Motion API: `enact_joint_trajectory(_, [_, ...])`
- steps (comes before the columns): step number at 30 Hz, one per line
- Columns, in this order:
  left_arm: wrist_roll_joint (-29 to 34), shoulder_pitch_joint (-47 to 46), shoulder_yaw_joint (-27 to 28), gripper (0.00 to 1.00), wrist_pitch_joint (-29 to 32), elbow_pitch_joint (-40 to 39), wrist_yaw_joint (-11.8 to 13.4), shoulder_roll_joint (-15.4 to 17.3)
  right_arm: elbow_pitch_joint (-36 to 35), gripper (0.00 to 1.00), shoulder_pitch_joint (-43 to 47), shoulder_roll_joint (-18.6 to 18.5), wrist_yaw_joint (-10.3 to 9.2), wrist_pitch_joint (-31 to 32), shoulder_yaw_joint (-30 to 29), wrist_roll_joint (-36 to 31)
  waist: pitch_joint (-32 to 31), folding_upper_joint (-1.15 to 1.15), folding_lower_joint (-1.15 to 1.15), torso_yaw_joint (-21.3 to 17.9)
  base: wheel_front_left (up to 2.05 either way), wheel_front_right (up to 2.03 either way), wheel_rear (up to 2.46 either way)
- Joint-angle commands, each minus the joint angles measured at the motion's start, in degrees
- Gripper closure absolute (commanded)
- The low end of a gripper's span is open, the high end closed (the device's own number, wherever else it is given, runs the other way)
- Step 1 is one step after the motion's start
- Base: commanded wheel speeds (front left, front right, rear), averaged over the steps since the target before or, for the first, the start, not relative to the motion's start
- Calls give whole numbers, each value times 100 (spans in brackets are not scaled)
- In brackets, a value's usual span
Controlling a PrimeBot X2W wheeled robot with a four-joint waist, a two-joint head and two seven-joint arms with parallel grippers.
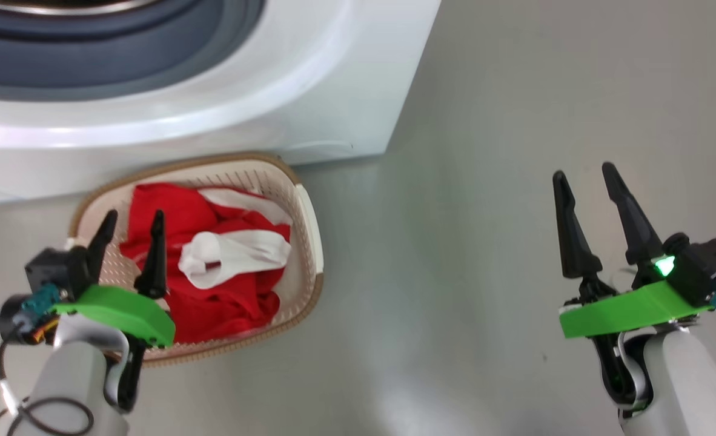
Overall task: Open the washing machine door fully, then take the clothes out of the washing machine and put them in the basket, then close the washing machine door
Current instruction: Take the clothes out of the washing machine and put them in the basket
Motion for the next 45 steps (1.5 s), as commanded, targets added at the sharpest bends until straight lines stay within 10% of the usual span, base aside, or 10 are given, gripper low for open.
enact_joint_trajectory(1, [71,250,188,0,-28,-257,-29,149,-100,0,173,3,43,-36,88,-95,-537,0,0,169,0,0,0])
enact_joint_trajectory(45, [535,3040,1060,0,-28,-3234,-29,-423,-196,0,1737,-241,43,-36,-319,123,-2121,0,0,227,0,0,0])
